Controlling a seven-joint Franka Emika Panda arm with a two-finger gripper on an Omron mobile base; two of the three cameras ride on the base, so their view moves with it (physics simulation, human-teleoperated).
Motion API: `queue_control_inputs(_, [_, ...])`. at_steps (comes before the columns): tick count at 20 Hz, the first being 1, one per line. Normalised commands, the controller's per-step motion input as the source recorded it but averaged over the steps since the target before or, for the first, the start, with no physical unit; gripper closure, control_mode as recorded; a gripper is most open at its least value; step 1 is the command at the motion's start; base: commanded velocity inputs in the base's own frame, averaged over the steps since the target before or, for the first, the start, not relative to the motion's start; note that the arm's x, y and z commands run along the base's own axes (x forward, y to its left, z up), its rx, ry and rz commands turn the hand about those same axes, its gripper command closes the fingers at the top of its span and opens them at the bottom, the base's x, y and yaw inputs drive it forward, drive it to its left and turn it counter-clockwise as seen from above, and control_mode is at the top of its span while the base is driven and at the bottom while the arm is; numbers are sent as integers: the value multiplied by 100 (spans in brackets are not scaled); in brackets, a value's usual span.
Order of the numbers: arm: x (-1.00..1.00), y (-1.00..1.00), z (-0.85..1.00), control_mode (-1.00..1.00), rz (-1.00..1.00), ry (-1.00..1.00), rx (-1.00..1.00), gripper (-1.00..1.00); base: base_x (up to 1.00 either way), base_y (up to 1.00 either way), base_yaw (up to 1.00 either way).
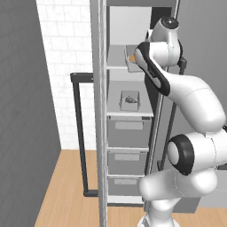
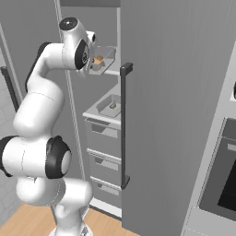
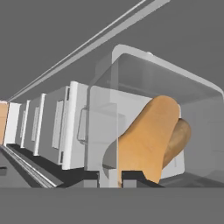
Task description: Take the meat container that has the fish and place it on the second highest rack of the freezer. Then take the vegetable container that has the sweet potato and squash and place it on the highest rack of the freezer.
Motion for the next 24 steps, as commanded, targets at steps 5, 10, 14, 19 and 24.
queue_control_inputs(5, [46, 0, -6, -100, -2, 0, 1, 100, 0, 0, 0])
queue_control_inputs(10, [37, -3, 0, -100, 0, 0, 0, 100, 0, 0, 0])
queue_control_inputs(14, [31, -3, 0, -100, 0, 0, 0, 100, 0, 0, 0])
queue_control_inputs(19, [29, -9, 0, -100, 0, 0, 3, 100, 0, 0, 0])
queue_control_inputs(24, [33, -13, 0, -100, 0, 0, 5, 100, 0, 0, 0])
